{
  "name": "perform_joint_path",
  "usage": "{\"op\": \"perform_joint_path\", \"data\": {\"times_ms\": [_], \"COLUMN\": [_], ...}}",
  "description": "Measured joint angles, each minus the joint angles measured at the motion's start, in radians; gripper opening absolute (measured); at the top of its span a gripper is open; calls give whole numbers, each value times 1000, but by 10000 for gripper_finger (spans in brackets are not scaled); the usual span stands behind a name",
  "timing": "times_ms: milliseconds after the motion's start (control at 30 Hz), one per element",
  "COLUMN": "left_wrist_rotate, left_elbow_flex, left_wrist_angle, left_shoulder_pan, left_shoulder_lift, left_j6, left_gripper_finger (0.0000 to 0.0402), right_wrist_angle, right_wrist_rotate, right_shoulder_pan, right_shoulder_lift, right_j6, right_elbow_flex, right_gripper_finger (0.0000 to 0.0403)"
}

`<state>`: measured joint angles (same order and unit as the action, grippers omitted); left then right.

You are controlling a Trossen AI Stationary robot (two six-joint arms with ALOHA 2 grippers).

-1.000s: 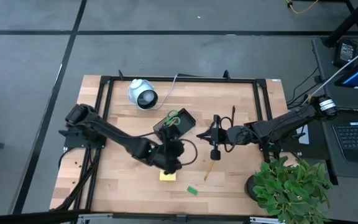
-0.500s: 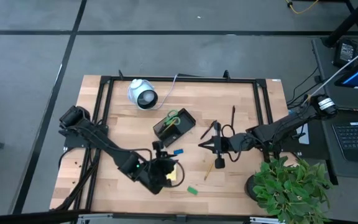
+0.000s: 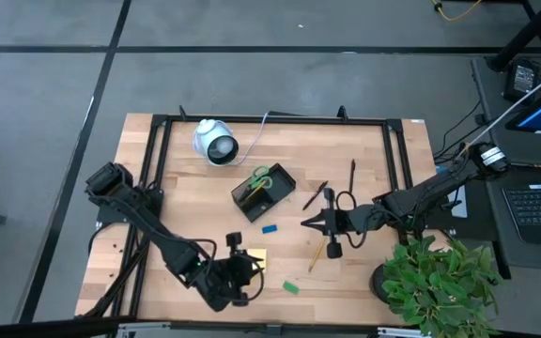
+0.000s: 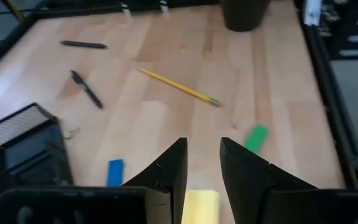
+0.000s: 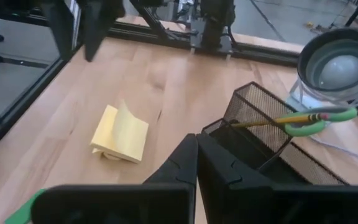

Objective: Pick and place office supplies into organizer
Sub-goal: Put the yellow sticky note pad into the black desk organizer

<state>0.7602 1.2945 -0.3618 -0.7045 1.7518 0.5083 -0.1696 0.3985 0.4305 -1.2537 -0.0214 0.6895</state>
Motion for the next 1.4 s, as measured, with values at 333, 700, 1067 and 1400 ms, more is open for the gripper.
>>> {"op": "perform_joint_path", "data": {"times_ms": [333,700,1067,1400], "left_wrist_rotate": [15,96,-48,-55], "left_elbow_flex": [-21,-138,-133,-33], "left_wrist_angle": [3,113,127,90], "left_shoulder_pan": [-50,-97,-59,-82], "left_shoulder_lift": [-1,-1,2,35], "left_j6": [-71,44,73,-66], "left_gripper_finger": [91,91,91,91], "right_wrist_angle": [22,24,44,43], "right_wrist_rotate": [0,-87,-89,-89], "right_shoulder_pan": [0,0,0,0], "right_shoulder_lift": [0,0,0,0], "right_j6": [-4,-20,-52,-130], "right_elbow_flex": [0,0,0,0], "right_gripper_finger": [8,8,8,8]}}
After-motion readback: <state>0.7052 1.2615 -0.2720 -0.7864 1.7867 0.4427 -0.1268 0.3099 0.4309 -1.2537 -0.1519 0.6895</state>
